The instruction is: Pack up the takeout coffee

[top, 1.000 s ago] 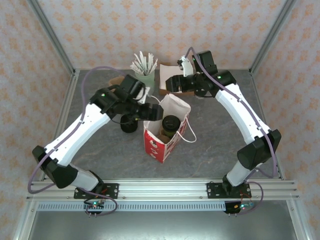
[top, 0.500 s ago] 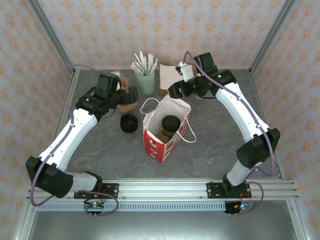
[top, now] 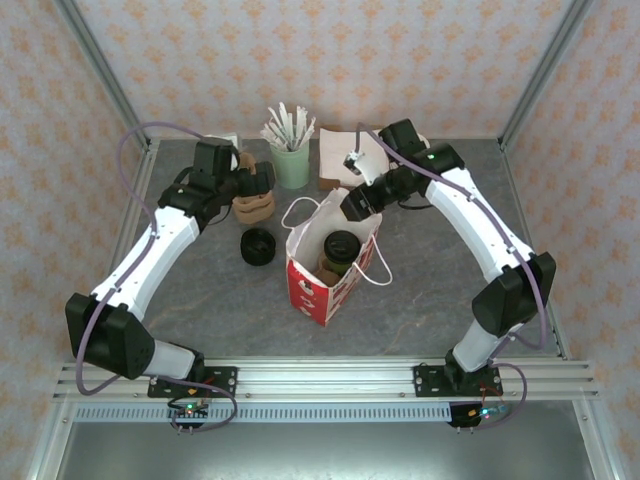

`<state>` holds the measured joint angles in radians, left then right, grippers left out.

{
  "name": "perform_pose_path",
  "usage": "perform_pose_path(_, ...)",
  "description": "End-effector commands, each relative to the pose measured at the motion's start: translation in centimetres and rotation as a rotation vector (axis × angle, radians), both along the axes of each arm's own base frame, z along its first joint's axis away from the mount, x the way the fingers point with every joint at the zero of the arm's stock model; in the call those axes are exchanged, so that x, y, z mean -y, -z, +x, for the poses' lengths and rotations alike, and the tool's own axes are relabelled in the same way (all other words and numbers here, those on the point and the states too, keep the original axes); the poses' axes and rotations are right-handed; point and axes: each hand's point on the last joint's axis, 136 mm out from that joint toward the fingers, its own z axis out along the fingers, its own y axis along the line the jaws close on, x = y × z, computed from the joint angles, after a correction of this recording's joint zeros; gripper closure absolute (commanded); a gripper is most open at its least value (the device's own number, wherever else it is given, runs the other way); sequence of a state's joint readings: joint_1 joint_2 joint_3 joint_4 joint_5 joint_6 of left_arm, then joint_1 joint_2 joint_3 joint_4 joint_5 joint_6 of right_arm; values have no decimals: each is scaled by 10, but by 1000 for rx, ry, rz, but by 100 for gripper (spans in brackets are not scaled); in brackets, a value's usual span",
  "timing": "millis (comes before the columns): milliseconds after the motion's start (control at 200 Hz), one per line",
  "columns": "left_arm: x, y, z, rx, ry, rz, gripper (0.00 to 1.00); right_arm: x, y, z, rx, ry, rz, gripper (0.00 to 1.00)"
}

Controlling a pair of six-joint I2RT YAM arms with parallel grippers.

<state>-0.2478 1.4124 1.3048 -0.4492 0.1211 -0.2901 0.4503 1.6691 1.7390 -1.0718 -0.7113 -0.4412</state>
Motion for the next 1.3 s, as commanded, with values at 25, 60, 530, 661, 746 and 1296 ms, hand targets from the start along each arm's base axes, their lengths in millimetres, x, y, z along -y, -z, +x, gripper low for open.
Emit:
perform_pose_path(25, 3, 2, 11, -9, 0, -24, 0, 2, 6, -17, -2, -72, -33, 43)
perform_pose_path(60, 3, 2, 14, -13, -4, -25, 0, 3, 6, -16, 1, -70, -36, 42)
perform_pose_path(530, 0, -17, 50, 19, -26, -16, 0, 4, -6, 12, 101, 26, -19, 40)
perform_pose_path(661, -2, -44, 56, 40, -30, -21, 0, 4, -31, 20, 163, 99, 33, 38)
perform_pose_path(746, -8, -64, 59, 39, -69, -2, 2, 5, -52, 27, 195, 142, 60, 37)
perform_pose_path(1296, -2, -122, 77, 56, -122, -15, 17, 5, -135, 59, -2, 605, 366, 34)
